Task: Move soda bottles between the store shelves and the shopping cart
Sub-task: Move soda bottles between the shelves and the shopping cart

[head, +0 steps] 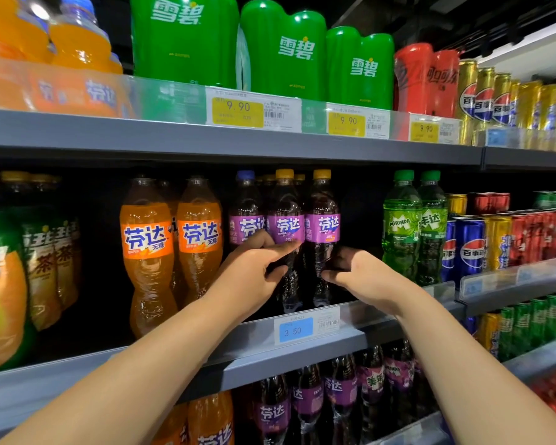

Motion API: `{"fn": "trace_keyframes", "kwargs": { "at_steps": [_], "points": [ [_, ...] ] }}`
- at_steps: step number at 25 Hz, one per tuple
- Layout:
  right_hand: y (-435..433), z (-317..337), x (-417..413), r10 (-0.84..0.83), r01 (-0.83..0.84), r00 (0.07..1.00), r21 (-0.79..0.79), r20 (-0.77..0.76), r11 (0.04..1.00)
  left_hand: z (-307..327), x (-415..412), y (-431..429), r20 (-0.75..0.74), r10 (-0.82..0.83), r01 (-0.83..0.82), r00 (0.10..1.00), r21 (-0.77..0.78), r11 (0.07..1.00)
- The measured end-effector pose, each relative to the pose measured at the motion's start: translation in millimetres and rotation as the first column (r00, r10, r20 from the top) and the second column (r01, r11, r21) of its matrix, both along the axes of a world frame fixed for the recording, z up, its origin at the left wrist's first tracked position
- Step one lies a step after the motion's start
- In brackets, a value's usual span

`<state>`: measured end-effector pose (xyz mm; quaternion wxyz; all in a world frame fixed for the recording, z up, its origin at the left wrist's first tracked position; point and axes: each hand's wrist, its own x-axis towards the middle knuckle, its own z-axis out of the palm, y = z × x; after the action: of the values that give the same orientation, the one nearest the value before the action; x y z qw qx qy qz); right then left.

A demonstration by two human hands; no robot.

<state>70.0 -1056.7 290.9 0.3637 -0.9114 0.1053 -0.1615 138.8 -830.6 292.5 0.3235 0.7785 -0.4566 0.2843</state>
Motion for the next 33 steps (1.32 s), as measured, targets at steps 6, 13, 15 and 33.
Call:
{"fn": "trace_keyframes", "kwargs": {
  "at_steps": [6, 13, 15, 33],
  "points": [
    [9.7, -0.8, -7.4, -0.023, 0.021, 0.991, 0.015, 0.135, 1.000, 0.0, -6.5, 5.3, -0.026, -0.028, 0.029, 0.999, 0.022, 0.999],
    [45.7, -20.7, -38.8, -0.032, 0.034, 0.776, 0.009, 0.630, 0.999, 1.5, -35.0, 30.5, 0.126, -0.057, 0.059, 0.990, -0.010, 0.998],
    [59.5, -26.1, -47.9, 0.053, -0.017, 0.728, -0.059, 0.683, 0.998, -5.1, -45.5, 45.7, 0.156, -0.064, 0.068, 0.986, -0.022, 0.997],
    [271.3, -45.3, -43.1, 0.574, -0.516, 0.578, -0.284, 0.580, 0.808, -54.9, -92.7, 326.4, 0.197, 0.473, -0.457, 0.859, -0.124, 0.881]
  ]
}}
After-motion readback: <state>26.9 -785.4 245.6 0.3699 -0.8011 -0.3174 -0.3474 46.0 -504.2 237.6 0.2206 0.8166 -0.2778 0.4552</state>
